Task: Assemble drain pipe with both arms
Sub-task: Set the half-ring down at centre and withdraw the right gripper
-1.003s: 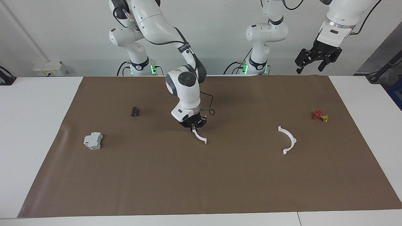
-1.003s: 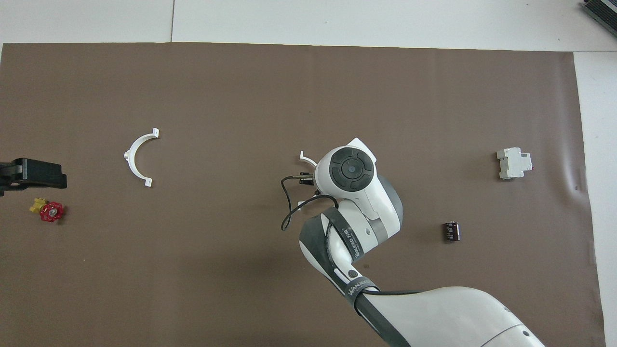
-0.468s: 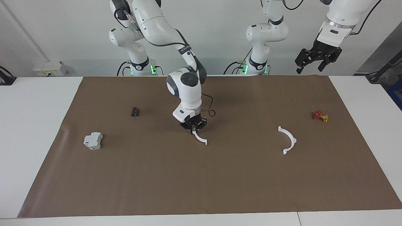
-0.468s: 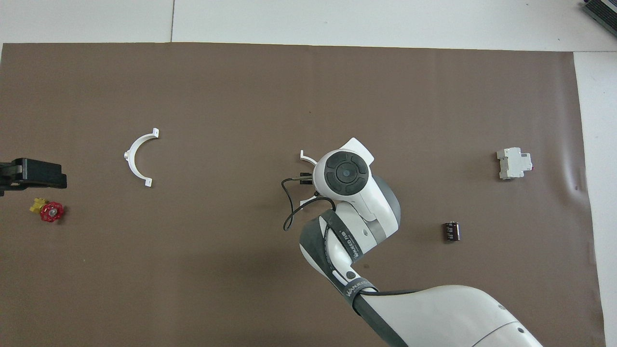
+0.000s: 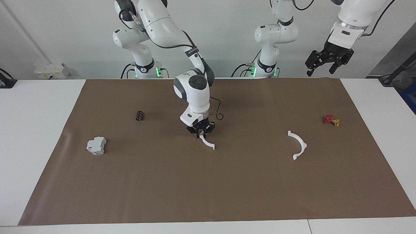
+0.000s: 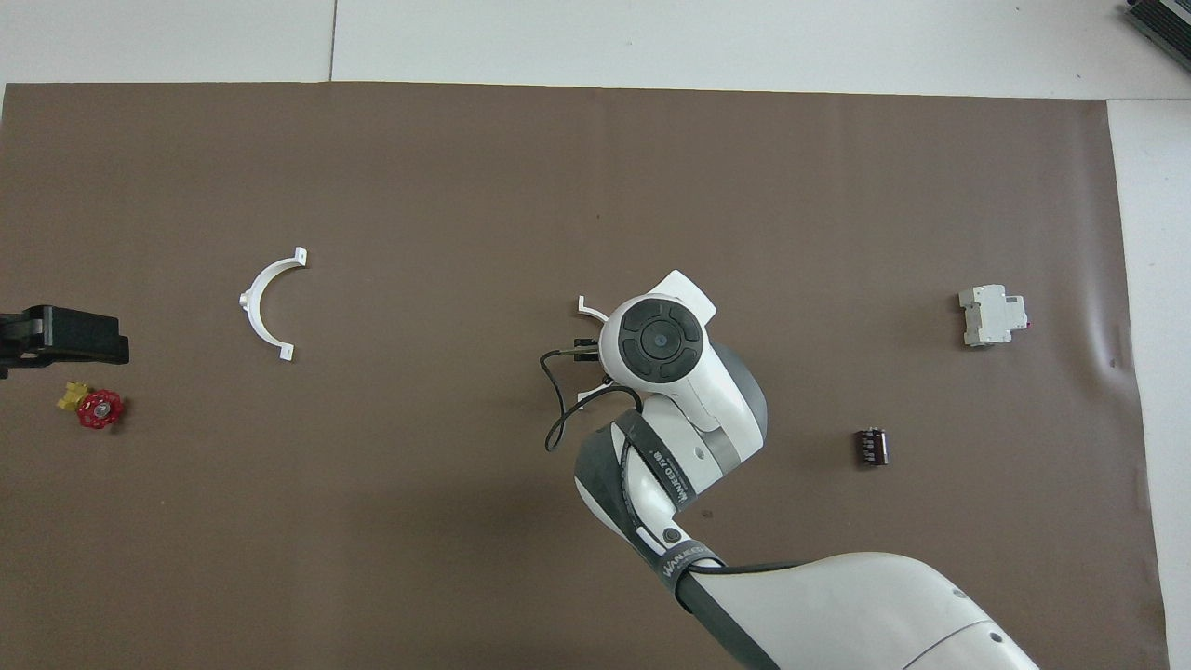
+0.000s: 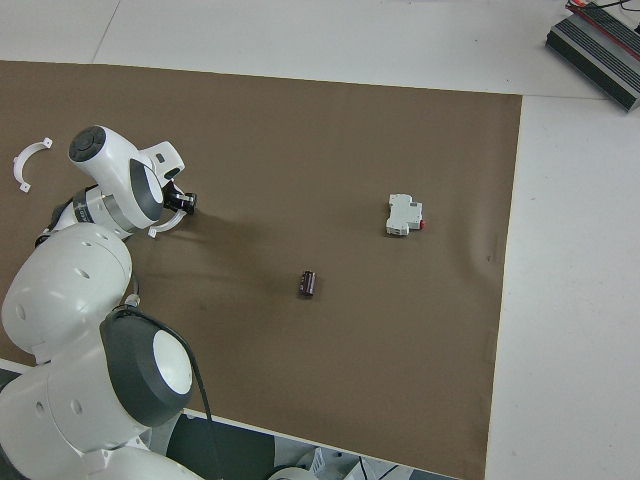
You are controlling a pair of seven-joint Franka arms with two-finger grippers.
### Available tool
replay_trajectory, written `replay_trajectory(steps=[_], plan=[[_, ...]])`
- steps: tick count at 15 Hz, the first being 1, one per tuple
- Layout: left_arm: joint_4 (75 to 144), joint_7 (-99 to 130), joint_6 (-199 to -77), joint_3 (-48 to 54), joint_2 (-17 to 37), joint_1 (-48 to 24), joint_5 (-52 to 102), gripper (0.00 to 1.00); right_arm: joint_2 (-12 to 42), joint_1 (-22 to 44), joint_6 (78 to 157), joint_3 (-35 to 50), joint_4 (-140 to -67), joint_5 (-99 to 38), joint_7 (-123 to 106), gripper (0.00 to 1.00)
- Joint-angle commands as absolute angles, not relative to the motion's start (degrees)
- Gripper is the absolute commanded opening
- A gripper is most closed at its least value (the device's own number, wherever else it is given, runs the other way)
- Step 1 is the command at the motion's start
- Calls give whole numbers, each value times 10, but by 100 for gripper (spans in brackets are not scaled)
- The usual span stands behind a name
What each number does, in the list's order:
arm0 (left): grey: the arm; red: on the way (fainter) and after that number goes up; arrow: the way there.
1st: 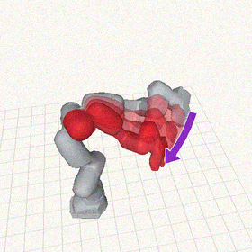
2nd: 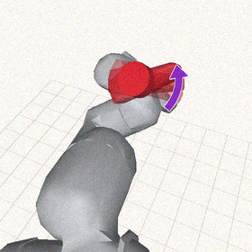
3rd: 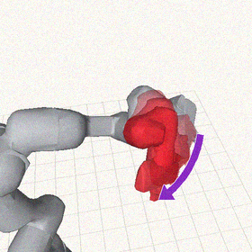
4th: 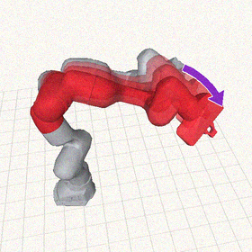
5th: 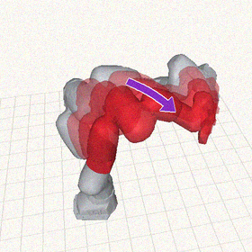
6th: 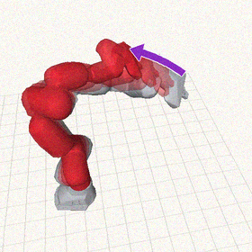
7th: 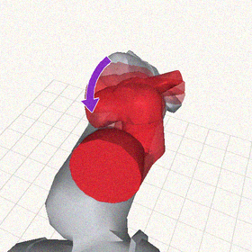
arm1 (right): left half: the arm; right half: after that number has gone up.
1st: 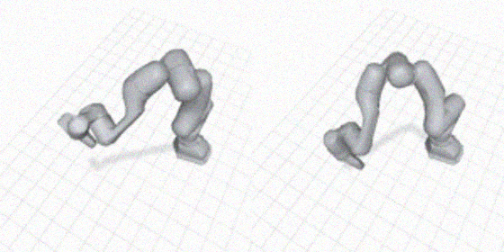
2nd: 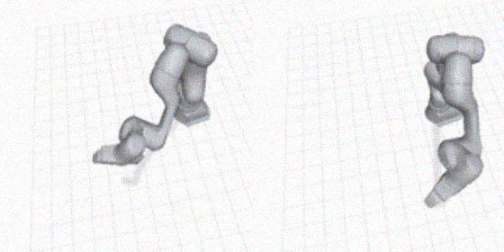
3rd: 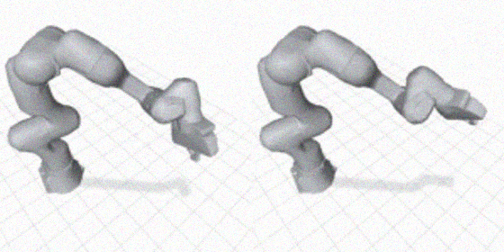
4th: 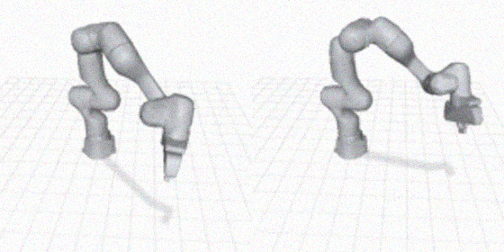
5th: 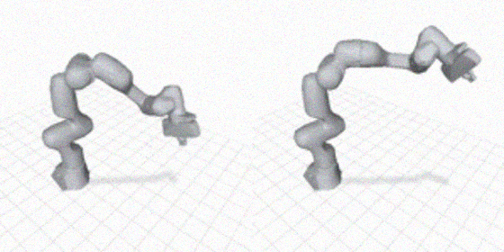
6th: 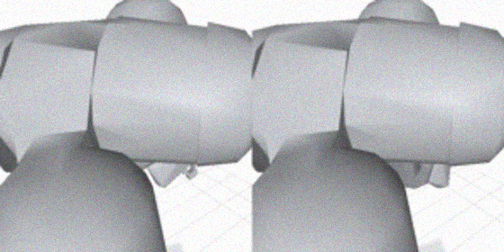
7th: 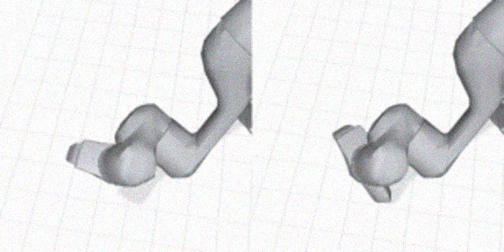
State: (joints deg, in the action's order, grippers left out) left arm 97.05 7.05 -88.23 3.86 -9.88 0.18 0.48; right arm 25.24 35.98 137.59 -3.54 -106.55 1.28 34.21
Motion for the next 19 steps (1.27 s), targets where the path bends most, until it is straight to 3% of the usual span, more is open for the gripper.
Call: replay_trajectory(steps=[1, 4, 10, 14, 19], plan=[[982, 66, -896, 33, -105, -4, 12, 100, 239, 359, 1377, -37, -1064, 20, 331, 100], [1047, 70, -974, 33, -129, 3, 12, 100, 187, 345, 1341, -46, -1061, 18, 332, 100], [1135, 71, -1108, 29, -131, 18, 11, 100, 88, 233, 1232, -46, -1059, 22, 256, 100], [1202, 73, -1232, 29, -92, 19, 6, 100, 20, 157, 1131, -46, -1059, 22, 180, 100], [1219, 139, -1352, 31, 3, 12, 6, 100, -29, 81, 1015, -46, -1040, 22, 85, 100]])
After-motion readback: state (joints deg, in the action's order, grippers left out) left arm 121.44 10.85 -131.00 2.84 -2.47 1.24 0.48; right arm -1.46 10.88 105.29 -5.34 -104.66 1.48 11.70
